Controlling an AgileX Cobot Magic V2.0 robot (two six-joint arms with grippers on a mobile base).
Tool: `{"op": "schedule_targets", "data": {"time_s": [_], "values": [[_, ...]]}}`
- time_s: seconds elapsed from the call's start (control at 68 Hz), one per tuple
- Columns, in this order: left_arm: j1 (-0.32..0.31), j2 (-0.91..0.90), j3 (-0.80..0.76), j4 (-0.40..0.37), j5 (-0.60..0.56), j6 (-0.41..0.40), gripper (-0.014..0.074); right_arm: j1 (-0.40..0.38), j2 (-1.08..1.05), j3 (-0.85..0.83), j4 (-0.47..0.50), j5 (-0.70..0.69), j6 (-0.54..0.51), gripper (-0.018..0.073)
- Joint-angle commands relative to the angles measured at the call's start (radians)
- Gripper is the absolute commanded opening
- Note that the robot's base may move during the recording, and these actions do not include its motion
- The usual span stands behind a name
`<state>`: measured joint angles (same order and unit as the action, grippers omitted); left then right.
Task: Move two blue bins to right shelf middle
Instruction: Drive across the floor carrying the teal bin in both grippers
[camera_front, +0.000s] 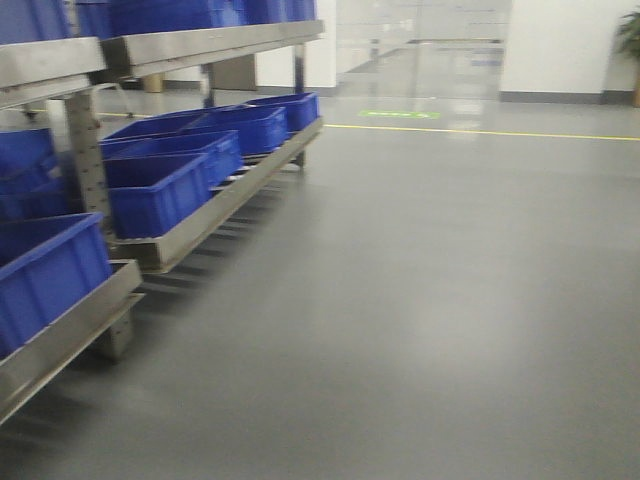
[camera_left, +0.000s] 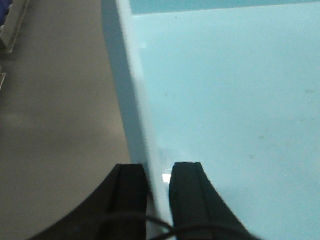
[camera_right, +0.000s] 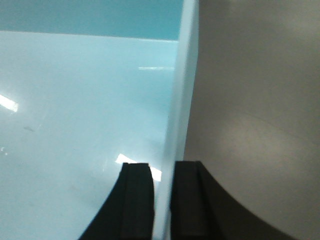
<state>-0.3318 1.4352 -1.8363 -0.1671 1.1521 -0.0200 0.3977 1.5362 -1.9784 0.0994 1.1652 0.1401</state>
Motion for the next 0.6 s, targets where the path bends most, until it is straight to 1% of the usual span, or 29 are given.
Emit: {"op": "schedule_targets", "data": {"time_s": [0.0, 0.588], "values": [[0.001, -0.006, -0.012, -0.030, -0.025, 0.020, -0.0111, -0.003, -0.010, -0.013, 0.008, -0.050, -0.021, -0.0151], [0.001, -0.006, -0.012, -0.030, -0.025, 0.020, -0.0111, -0.003, -0.010, -0.013, 0.008, -0.050, -0.021, -0.0151]]}}
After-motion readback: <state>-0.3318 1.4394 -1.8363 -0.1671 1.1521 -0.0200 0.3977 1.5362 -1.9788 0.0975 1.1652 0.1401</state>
